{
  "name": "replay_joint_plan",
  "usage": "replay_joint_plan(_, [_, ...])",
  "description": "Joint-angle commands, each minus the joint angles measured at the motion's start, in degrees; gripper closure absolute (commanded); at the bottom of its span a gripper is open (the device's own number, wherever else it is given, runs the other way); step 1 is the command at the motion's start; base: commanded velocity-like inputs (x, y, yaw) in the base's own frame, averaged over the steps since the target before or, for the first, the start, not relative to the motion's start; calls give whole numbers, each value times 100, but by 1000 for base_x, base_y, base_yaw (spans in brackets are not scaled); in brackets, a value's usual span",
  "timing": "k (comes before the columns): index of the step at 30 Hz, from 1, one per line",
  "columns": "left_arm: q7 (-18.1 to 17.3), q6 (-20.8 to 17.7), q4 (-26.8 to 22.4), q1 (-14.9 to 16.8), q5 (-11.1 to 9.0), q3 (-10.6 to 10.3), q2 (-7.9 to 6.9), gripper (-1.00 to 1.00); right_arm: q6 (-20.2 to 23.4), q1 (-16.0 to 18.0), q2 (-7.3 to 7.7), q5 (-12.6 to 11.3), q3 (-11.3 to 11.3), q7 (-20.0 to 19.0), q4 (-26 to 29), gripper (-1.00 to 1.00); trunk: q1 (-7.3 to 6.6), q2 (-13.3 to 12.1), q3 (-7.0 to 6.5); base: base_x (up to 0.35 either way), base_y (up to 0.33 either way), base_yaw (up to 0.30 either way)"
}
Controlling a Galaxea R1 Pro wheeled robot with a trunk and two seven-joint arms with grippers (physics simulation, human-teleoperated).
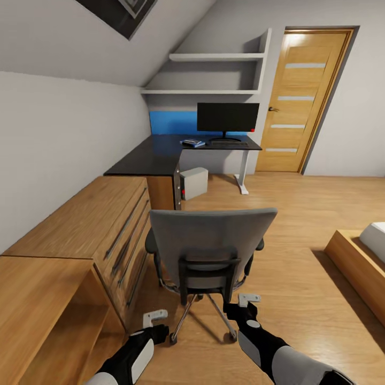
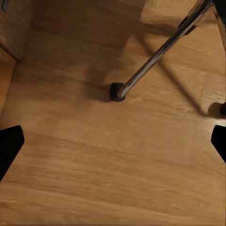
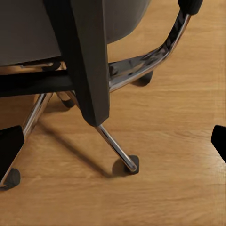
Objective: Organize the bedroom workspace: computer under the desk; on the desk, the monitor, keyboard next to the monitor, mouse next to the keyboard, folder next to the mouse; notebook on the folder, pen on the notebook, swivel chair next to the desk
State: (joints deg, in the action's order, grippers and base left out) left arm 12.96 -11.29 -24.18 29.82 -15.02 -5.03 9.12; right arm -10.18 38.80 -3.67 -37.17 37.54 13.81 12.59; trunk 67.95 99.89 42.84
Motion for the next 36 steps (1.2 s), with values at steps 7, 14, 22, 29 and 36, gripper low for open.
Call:
replay_joint_plan(7, [49,298,91,6,-46,-43,60,-100,-40,9,6,-70,34,-23,-17,-100,154,285,131,0,0,0])
replay_joint_plan(14, [76,368,-33,6,-38,-103,88,-100,-51,5,-1,-79,36,-31,-17,-100,308,565,257,0,0,0])
replay_joint_plan(22, [59,294,-629,6,-49,-146,88,-100,-94,5,-11,-80,42,-35,-12,-100,483,886,401,0,0,0])
replay_joint_plan(29, [60,273,-937,6,-45,-175,88,-100,-250,-3,-12,-74,51,-43,-7,-100,637,1167,526,0,0,0])
replay_joint_plan(36, [50,118,-792,6,-46,-174,88,-100,-264,-4,-13,-49,54,-44,-3,-100,791,1448,652,0,0,0])
